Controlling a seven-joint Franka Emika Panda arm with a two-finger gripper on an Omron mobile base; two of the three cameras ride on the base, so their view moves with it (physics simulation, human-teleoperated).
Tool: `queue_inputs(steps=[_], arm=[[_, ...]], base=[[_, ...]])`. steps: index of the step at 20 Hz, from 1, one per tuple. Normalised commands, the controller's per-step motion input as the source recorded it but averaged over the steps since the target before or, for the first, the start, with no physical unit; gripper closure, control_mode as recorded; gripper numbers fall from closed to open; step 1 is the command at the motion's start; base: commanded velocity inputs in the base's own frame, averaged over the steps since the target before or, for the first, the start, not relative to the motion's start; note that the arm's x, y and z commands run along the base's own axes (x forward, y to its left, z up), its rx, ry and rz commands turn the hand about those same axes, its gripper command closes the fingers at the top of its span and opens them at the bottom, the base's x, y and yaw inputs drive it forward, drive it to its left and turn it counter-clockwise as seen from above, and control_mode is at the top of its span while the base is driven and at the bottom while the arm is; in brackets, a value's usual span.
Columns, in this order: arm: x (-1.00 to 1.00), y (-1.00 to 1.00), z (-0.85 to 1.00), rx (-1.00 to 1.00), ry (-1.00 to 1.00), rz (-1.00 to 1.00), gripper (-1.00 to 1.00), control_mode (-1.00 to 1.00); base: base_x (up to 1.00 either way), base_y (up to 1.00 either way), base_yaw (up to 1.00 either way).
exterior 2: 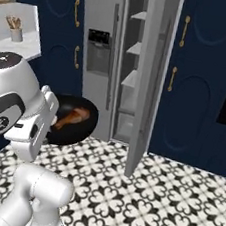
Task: Pick the chicken drumstick and garlic from their plates and place them in the bowl. Then put the bowl in the fridge.
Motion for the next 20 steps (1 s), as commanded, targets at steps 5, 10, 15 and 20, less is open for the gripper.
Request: queue_inputs(steps=[5, 10, 15, 20], arm=[[0.0, 0.0, 0.0, 0.0, 0.0, 0.0, 1.0, 1.0], [0.0, 0.0, 0.0, 0.0, 0.0, 0.0, 1.0, 1.0], [0.0, 0.0, 0.0, 0.0, 0.0, 0.0, 1.0, 1.0], [0.0, 0.0, 0.0, 0.0, 0.0, 0.0, 1.0, 1.0]], base=[[0.64, 1.0, -0.52], [0.78, 1.0, -0.47], [0.46, 0.97, -0.27], [0.98, 0.23, -0.01]])
